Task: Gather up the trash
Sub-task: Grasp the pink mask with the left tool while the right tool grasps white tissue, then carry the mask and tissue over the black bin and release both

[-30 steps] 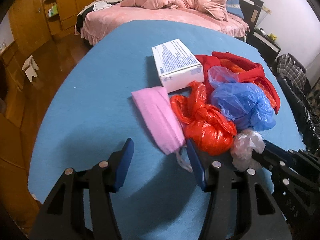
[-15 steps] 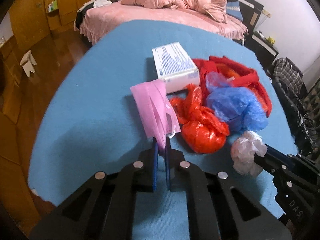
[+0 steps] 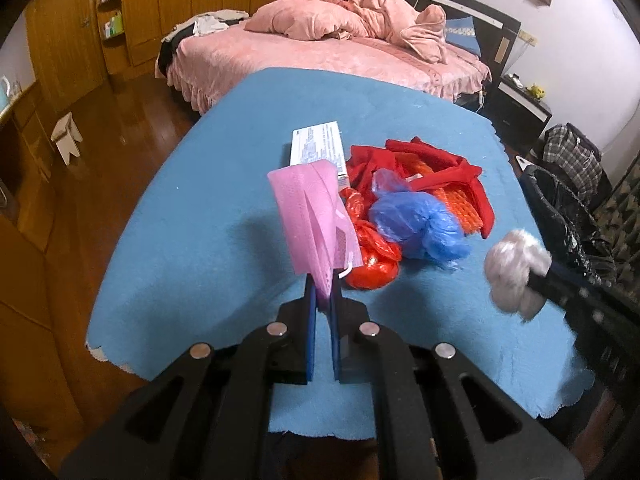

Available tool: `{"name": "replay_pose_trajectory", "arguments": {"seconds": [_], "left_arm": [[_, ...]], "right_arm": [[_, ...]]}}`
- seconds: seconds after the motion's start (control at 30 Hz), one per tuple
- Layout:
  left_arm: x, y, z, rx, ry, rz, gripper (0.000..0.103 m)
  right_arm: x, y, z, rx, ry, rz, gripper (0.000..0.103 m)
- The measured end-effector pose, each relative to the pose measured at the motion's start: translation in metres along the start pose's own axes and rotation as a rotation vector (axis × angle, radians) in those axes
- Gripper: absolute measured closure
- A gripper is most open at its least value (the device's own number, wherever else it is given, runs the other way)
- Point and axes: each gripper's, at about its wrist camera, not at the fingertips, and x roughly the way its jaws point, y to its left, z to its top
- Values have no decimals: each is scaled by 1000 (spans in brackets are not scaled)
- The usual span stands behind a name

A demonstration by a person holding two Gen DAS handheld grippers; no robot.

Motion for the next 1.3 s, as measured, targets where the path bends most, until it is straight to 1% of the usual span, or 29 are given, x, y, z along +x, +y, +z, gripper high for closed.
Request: {"name": "replay_pose_trajectory", "arguments": {"seconds": [0.2,0.33,0.5,0.9,1.03,1.17,1.3], "left_arm": [[-11,-20,0,25,-5,-12,97],[-15,-45,4,48,-6,-30,97],[-13,-80,9,85,-2,-55,97],[-9,-179,31,170,-13,-131,97],[-3,-222,38,218,-11,-168,97],[7,-266,43,261,2,-205,97],[21,-307,49,300,14,-234,97]], "right_arm": [[-17,-22,15,12,-46,-26,88],[-26,-43,22,21,-65,-52,88],[-39,-82,33,57,-81,-90,88],[-64,-184,46,119,-81,-193,88],[-66,-217,46,138,-70,-217,88],[-65,-258,45,155,-59,-262,88],[-60,-296,44,197,-40,-276,88]]}}
